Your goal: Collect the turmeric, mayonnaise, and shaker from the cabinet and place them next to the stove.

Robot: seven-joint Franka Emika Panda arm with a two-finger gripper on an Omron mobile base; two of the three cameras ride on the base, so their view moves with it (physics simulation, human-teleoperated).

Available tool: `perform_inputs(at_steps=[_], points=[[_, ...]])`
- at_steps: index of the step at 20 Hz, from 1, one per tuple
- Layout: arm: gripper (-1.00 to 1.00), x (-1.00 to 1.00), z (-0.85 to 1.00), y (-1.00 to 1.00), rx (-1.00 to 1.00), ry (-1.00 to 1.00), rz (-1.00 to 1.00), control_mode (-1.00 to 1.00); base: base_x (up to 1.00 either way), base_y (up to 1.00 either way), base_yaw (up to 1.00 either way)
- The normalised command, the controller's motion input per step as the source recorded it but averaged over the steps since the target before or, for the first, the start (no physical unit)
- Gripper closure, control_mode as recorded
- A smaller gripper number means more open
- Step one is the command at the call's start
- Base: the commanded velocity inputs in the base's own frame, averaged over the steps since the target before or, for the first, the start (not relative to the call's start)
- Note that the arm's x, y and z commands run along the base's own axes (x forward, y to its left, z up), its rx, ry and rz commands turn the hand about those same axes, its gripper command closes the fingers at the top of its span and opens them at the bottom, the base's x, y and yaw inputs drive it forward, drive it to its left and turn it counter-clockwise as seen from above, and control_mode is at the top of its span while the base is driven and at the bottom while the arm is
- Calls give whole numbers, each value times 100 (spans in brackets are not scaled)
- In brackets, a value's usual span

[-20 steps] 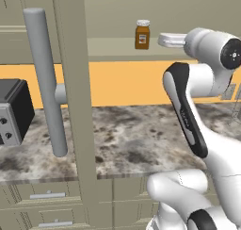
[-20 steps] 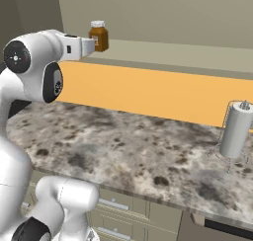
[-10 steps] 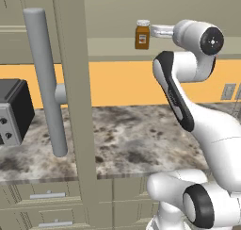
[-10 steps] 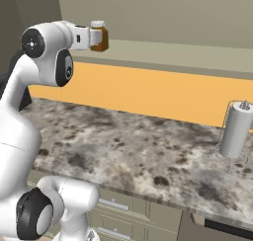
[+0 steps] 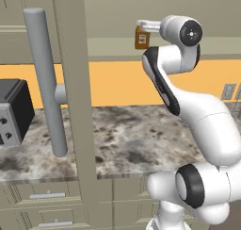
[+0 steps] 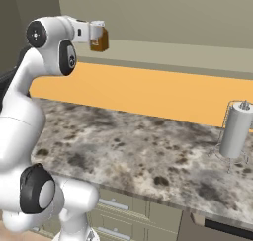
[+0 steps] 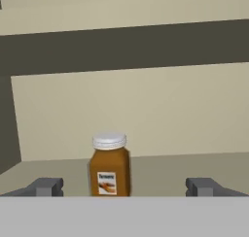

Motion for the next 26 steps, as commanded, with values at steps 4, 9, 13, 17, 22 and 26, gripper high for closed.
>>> perform_inputs(at_steps=[4, 9, 13, 17, 22, 26], points=[[-100, 33, 1, 22, 0, 0, -5, -100, 0, 0, 0], [-100, 32, 0, 14, 0, 0, -3, -100, 0, 0, 0], [-100, 38, 0, 4, 0, 1, -1, -100, 0, 0, 0], [-100, 38, 0, 0, 0, 0, 0, -100, 0, 0, 0], [-100, 32, 0, 0, -1, 0, 0, -100, 0, 0, 0], [-100, 25, 0, 0, -2, 0, 0, -100, 0, 0, 0]])
